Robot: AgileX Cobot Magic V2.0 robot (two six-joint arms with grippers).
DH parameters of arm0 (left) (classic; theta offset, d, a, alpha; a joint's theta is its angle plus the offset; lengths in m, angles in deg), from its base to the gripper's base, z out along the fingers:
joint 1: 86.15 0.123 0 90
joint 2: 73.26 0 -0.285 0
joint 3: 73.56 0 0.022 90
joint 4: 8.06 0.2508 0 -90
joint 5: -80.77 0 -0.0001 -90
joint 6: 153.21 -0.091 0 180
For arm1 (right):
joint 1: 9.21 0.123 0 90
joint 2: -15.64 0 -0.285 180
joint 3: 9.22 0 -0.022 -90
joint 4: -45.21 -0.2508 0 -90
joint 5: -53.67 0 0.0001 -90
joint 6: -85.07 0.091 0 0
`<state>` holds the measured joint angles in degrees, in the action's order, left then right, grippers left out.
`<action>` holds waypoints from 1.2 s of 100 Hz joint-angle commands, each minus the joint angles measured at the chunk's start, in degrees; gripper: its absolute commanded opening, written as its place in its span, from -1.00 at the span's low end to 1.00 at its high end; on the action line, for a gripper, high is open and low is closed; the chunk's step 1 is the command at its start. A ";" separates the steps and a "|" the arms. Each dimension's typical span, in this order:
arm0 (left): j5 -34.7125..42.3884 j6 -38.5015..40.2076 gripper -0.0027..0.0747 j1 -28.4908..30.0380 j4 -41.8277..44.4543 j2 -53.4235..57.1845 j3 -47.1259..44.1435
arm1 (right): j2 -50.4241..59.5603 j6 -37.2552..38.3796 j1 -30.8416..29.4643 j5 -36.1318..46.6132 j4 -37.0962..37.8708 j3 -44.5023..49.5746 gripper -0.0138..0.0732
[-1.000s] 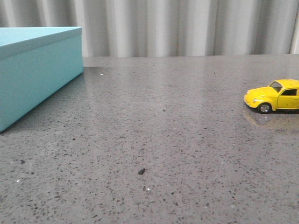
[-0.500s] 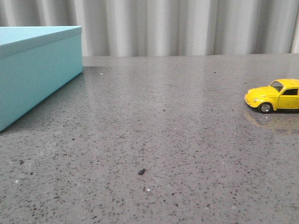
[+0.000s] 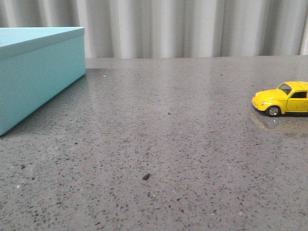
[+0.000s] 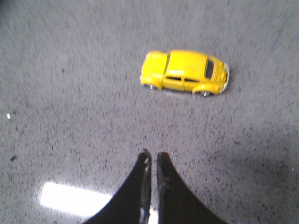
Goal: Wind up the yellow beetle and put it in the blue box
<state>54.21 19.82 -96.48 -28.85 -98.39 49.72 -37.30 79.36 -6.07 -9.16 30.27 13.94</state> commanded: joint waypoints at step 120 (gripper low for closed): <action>3.35 -0.22 -0.99 -0.18 1.93 -1.11 2.04 | -35.76 -0.47 5.13 9.29 7.30 -14.12 -0.80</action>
<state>53.97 19.74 -96.48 -26.24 -98.60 49.72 -74.17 79.36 -1.02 -2.08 37.10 1.81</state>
